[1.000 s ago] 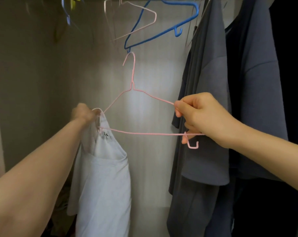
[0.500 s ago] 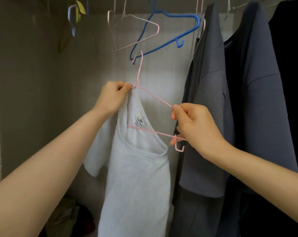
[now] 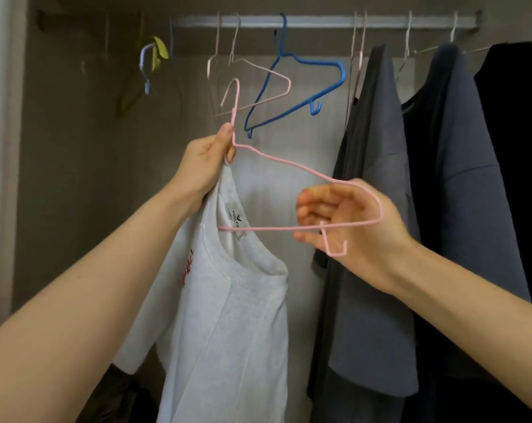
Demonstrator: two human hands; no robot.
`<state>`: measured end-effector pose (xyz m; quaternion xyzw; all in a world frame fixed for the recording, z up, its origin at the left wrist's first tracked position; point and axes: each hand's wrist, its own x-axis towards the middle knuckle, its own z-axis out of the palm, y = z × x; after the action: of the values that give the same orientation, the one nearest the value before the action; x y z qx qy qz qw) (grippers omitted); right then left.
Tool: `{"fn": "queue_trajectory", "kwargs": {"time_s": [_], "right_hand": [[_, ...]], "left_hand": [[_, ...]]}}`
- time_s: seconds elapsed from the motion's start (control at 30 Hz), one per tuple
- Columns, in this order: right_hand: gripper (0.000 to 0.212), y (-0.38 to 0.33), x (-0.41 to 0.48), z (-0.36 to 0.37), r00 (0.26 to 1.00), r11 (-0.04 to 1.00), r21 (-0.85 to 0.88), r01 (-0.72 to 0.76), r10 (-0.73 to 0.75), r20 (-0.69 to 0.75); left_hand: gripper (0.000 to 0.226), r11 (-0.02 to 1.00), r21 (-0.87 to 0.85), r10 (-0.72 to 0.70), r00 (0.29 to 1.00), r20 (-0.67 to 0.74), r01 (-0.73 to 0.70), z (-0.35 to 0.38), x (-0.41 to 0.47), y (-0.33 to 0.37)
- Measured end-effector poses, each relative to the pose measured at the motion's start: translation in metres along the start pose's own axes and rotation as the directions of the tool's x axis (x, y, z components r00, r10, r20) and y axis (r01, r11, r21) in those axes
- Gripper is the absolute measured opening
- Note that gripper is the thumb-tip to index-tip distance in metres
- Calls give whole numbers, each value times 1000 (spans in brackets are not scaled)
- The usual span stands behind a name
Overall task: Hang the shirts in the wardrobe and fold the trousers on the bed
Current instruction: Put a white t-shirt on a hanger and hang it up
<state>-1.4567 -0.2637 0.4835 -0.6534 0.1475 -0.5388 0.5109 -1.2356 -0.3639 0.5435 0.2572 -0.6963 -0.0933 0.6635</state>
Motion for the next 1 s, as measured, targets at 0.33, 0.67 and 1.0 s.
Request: {"fn": "queue_trajectory", "kwargs": {"time_s": [0.33,0.67,1.0], "right_hand": [[31,66,1,23,919,21,-982,185,351,181],[24,44,-16,-1,892,-365,-816,448,250,377],[26,-9,-10,-21,954,-239,-927,288,-9,299]], "left_hand": [[53,998,42,-52,998,-42,53,4,0,16],[57,967,187,-131,967,-220,174,-20,-5,-15],[59,938,135,-255,900,-354,319,-41,-1,-39]]}}
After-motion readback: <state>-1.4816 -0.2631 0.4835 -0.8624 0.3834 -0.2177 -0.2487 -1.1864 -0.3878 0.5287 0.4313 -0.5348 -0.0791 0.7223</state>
